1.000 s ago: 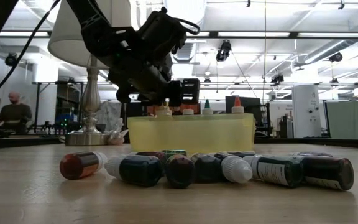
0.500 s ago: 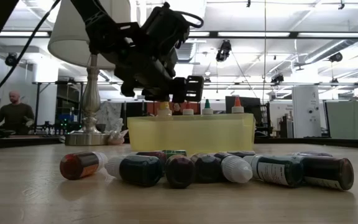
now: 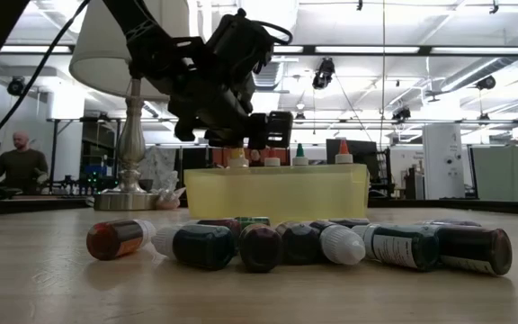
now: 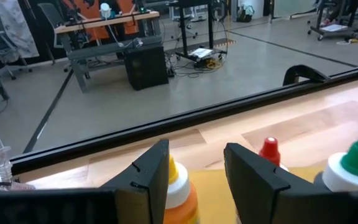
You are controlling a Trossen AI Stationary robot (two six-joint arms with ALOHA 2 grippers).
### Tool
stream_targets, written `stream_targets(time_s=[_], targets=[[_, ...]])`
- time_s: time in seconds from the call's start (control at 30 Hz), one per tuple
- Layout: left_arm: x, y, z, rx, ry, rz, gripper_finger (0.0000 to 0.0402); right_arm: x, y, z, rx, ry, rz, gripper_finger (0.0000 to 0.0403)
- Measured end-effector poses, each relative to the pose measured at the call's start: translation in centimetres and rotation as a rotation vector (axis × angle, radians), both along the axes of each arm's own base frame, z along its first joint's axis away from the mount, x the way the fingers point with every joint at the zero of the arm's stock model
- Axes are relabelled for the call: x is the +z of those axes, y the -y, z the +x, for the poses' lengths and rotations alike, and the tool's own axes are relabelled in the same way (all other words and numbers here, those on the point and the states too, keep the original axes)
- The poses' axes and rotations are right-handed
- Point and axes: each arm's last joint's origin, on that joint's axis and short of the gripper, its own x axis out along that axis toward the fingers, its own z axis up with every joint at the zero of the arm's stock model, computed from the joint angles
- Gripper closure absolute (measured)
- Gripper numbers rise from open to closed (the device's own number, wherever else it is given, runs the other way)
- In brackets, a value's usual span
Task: Pick & Place food coloring
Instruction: Put the large yellow food coloring bottle into the yellow bin
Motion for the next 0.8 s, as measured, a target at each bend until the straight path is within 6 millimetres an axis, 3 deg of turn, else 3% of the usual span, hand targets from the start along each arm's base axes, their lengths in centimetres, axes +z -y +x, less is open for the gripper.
stream_targets(time_s=[0.5, 0.8], targets=[[1.6, -0.9, 0.9, 0.009, -0.026, 0.028, 0.0274, 0.0, 0.0, 0.0, 0.000, -0.001, 0.000, 0.0179], [1.6, -2.1, 0.9, 0.009, -0.017, 0.010, 0.0274, -0.1, 0.0, -0.1, 0.000, -0.011, -0.003, 0.0179]])
